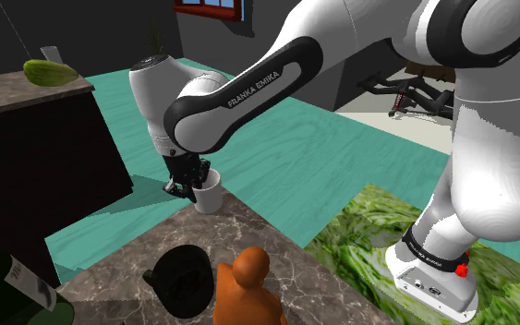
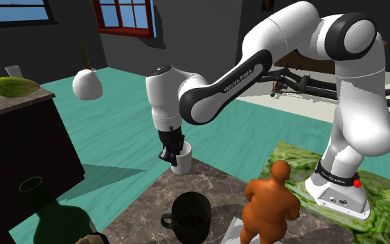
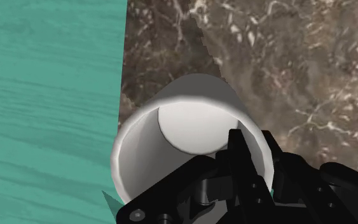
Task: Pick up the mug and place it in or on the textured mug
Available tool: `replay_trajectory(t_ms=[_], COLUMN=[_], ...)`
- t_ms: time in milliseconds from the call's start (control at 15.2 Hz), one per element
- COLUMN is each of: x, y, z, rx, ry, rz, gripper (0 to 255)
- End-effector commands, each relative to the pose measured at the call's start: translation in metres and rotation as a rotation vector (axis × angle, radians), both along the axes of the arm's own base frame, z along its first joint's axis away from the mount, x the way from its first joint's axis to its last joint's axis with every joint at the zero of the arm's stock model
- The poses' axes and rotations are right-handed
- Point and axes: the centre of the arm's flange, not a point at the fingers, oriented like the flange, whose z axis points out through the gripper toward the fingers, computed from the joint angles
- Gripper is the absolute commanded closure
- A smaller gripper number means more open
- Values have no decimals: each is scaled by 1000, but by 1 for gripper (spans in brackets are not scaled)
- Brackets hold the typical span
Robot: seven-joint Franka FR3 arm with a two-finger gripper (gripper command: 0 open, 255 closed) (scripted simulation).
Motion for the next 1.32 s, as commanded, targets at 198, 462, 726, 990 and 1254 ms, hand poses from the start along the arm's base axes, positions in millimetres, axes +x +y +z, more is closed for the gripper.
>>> replay_trajectory(t_ms=[198, 462, 726, 990, 1254], x=[0, 0, 0, 0, 0], y=[0, 0, 0, 0, 0], z=[0, 21, 42, 63, 84], rx=[0, 0, 0, 0, 0], ry=[0, 0, 0, 0, 0], rz=[0, 0, 0, 0, 0], gripper=[255, 255, 255, 255, 255])
